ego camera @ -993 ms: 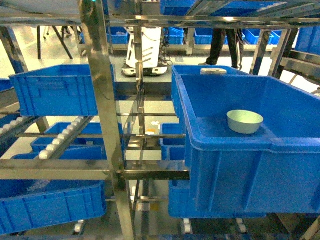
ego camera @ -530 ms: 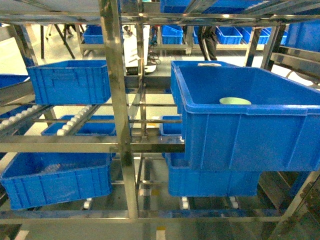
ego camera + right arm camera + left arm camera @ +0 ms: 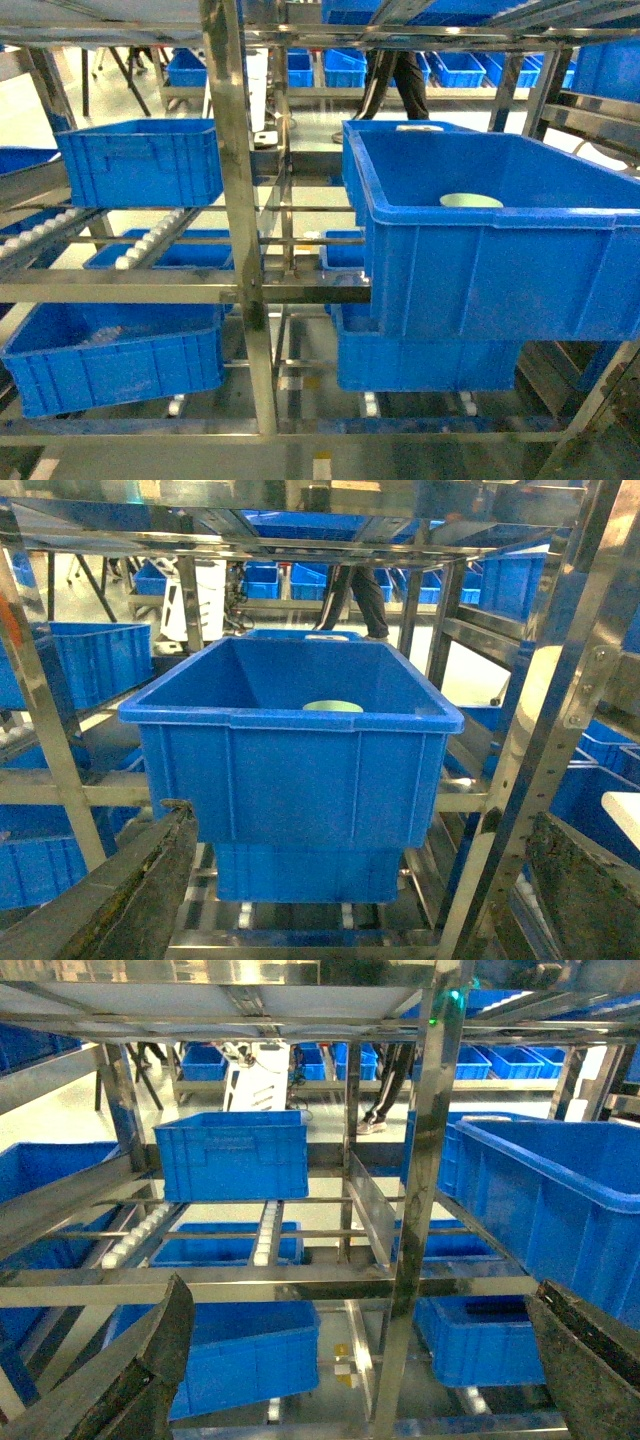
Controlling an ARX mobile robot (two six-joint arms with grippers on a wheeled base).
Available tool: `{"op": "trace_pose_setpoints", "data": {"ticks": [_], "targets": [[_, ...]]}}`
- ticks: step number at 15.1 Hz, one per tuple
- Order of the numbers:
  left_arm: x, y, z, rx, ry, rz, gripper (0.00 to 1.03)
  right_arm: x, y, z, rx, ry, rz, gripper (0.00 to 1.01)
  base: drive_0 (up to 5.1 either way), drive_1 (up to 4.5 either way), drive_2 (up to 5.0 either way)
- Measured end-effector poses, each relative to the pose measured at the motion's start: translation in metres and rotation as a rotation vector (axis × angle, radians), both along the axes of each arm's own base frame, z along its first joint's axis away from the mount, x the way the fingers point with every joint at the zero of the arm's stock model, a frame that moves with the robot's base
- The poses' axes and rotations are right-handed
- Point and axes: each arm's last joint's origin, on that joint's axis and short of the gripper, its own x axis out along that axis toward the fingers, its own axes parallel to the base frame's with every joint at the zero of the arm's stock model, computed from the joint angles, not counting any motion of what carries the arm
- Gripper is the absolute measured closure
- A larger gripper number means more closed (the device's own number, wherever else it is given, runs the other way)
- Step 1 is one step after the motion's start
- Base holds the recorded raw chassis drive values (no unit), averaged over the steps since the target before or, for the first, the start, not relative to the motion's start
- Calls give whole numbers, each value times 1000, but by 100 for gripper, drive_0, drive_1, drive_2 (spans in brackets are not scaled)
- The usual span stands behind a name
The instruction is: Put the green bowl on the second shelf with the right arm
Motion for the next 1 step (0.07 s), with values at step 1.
{"op": "trace_pose_setpoints", "data": {"ticks": [1], "targets": [[0,0,0,0,0,0,5,0,0,0,0,0,0,3,0,0,0]]}}
